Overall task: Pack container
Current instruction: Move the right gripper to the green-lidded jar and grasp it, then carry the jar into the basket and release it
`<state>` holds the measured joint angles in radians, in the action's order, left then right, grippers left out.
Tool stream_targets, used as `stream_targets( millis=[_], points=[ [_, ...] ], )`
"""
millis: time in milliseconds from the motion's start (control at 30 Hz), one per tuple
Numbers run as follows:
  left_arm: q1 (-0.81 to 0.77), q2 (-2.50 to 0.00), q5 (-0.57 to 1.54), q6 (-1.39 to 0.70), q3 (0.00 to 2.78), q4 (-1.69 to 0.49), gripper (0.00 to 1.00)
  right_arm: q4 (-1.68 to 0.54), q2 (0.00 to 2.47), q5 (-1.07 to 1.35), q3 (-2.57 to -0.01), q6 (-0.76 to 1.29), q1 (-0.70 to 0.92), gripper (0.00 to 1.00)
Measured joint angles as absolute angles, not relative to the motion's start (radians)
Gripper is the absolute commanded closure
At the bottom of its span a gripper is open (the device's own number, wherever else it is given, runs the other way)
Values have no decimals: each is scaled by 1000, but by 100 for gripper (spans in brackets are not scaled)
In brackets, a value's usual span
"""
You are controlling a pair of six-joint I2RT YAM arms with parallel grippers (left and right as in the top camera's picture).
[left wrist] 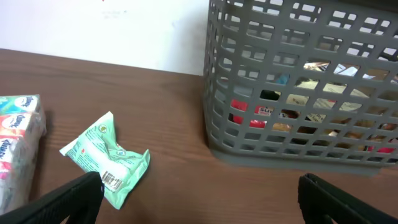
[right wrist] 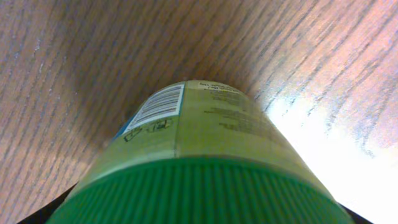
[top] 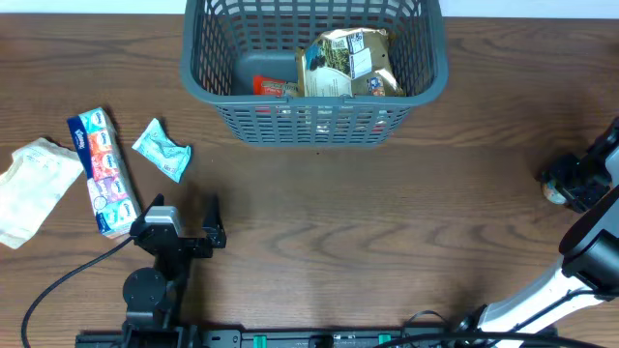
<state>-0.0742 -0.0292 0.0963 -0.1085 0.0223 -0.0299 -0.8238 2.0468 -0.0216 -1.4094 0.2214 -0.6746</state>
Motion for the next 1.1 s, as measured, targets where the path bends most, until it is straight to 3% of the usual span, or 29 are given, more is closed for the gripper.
stream_targets(
  millis=[300, 600, 900, 1100],
  points=[
    [-74, -29, 97, -109, 22, -30, 2, -827, 2015, -21, -1409, 217, -645, 99],
    [-74, -29, 96, -109, 22, -30, 2, -860, 1725, -21, -1582, 142, -471, 99],
    [-74, -29, 97, -109, 22, -30, 2, -900, 1590, -20, -1996, -44, -116, 99],
    [-74, -29, 97, -109, 22, -30, 1, -848, 1592, 9, -2082, -208, 154, 99]
  ],
)
